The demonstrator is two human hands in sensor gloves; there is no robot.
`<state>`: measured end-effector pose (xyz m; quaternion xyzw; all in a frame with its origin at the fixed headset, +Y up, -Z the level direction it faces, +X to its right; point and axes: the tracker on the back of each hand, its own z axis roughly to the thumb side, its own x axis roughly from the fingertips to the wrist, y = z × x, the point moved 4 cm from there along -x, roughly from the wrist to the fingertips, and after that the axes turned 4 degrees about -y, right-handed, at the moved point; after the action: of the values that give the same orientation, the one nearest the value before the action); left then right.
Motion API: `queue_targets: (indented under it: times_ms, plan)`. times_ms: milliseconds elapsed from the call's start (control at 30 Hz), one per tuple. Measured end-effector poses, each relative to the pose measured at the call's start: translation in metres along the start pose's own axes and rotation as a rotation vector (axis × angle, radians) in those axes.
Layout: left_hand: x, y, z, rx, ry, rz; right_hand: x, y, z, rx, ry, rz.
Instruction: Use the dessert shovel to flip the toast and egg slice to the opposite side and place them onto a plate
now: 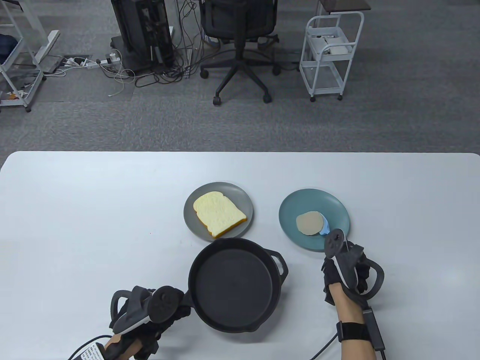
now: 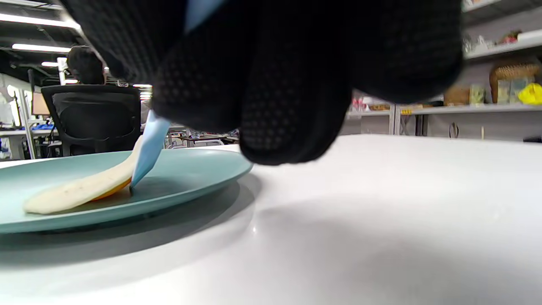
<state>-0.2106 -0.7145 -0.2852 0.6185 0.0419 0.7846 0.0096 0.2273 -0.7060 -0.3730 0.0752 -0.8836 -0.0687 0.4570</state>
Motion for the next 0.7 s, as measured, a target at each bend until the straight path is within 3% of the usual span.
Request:
queue_targets:
  times_ms: [367,700]
  plan:
    - [0.000,-0.002,-0.001,0.007,0.002,0.016,-0.003,0.011,0.011,0.228,0.030,-0.089]
    - [0.000,-0.001,0.001,-0.005,0.006,0.000,-0.007,0.028,-0.016,0.133,-0.084,-0.043]
